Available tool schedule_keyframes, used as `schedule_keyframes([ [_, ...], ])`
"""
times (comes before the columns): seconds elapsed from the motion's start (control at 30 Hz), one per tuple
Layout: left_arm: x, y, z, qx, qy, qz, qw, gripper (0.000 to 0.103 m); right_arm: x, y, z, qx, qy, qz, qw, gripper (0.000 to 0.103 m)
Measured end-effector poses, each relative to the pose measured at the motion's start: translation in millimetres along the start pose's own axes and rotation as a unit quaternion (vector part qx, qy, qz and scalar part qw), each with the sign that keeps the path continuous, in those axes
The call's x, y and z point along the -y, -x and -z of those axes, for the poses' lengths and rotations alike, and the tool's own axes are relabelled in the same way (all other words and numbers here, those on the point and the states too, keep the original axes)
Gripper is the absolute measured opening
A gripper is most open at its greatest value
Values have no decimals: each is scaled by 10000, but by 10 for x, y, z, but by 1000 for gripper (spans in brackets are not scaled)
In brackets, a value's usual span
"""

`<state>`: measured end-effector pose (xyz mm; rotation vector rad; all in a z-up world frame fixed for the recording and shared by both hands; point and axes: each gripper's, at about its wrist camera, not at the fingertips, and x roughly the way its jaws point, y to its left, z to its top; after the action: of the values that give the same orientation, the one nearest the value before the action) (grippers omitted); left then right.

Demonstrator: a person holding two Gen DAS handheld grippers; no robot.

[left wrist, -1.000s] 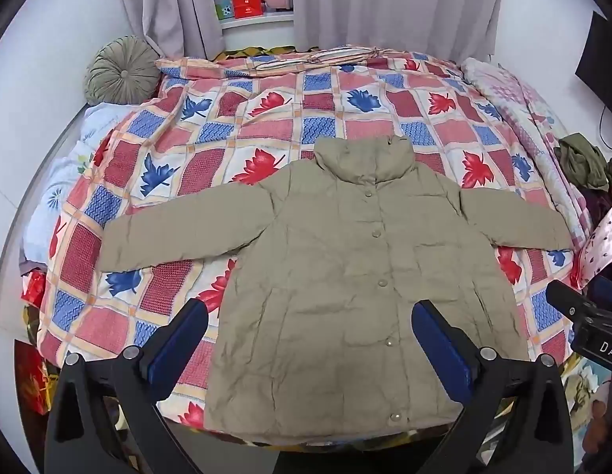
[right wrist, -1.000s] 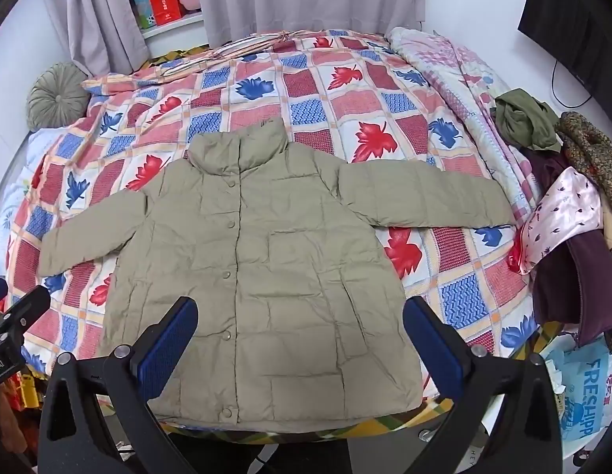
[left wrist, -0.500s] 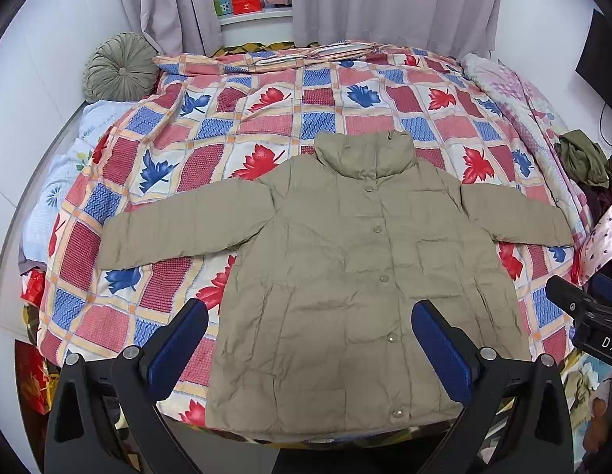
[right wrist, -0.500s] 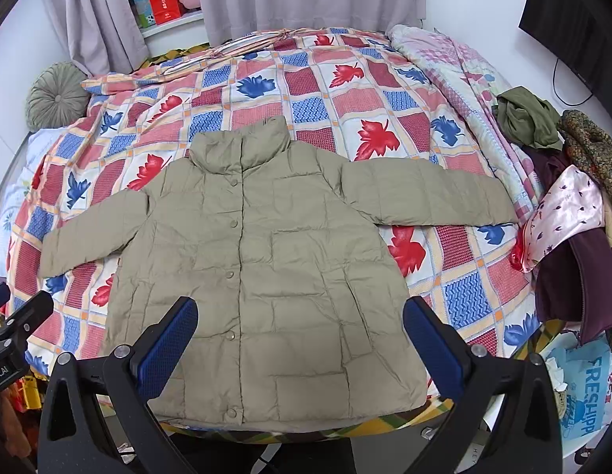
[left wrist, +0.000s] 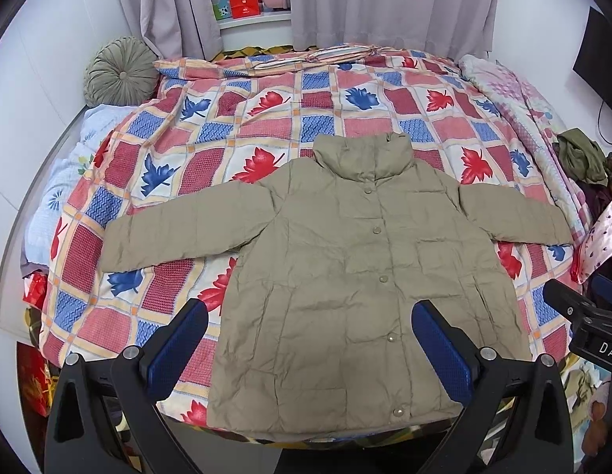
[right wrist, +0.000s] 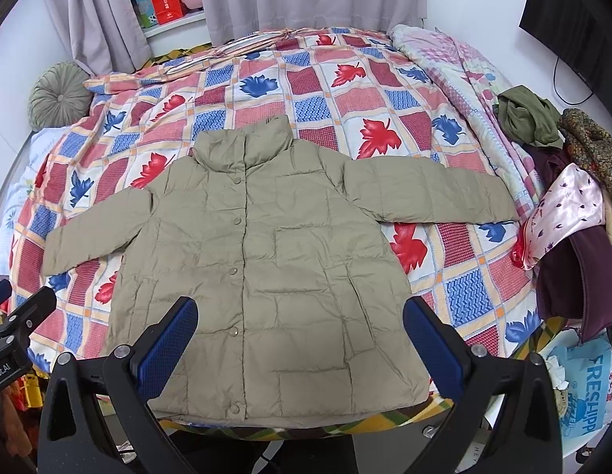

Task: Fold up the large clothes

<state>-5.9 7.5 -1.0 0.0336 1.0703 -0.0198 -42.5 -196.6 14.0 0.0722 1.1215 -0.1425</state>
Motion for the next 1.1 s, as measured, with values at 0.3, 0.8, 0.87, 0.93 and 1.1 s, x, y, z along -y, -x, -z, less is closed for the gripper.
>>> schedule_keyframes([
  [0.3, 10, 20, 5, 8, 29, -5, 10000, 103, 14, 14, 8, 7, -5, -7, 10000, 103],
  [0.8, -10, 55, 6, -2, 35, -6, 10000, 103, 20, 26, 20, 25, -10, -16, 10000, 103],
  [0.87, -14, 51, 2, -2, 32, -7, 10000, 103, 25, 27, 20, 28, -11, -17, 10000, 103],
  [0.93, -19, 44, -2, -10, 34, -7, 10000, 103, 16, 24, 21, 26, -9, -20, 10000, 103],
  [1.1, -37, 57, 8, -19, 36, 2, 10000, 103, 18, 26, 22, 22, -8, -22, 10000, 103],
])
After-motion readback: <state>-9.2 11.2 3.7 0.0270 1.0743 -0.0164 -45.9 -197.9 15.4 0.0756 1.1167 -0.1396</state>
